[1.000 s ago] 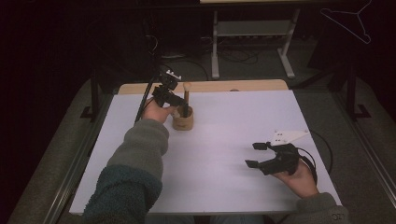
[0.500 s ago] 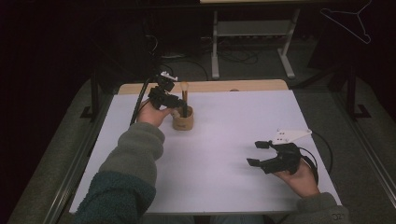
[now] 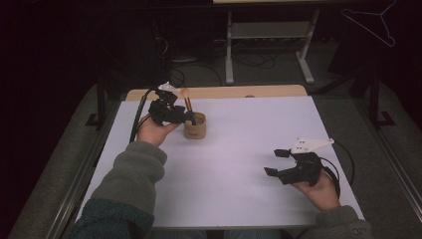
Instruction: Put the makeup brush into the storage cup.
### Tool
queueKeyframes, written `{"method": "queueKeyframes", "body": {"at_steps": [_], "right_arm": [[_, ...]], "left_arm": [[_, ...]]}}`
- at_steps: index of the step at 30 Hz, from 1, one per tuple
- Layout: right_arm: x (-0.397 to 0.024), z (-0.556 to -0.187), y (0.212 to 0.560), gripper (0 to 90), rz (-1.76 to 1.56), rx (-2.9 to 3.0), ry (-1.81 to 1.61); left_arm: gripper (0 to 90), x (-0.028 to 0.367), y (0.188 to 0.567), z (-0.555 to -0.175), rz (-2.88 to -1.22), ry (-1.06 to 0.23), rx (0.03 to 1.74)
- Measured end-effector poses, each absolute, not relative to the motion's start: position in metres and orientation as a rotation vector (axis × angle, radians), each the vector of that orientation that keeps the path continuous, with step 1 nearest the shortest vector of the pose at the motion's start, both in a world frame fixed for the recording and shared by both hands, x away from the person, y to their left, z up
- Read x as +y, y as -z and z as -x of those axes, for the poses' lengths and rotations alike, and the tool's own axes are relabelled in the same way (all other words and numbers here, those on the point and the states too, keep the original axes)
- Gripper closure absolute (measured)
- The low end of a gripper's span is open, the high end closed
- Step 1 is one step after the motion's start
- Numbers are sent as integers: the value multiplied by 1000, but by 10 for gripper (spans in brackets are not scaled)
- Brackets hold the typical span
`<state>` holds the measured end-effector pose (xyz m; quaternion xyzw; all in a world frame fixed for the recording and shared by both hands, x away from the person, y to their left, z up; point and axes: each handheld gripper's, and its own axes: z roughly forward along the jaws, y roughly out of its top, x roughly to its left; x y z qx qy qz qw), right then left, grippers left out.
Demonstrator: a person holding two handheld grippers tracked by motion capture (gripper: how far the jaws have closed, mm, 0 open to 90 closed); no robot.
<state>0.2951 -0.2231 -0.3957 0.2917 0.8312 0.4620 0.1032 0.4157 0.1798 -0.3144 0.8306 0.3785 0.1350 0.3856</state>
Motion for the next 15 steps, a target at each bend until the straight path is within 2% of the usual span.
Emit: {"method": "queueKeyframes", "body": {"at_steps": [15], "right_arm": [[-225,-293,397,229,-895,2420,-1346]], "left_arm": [[407,194,328,-379,-2098,-341,919]]}}
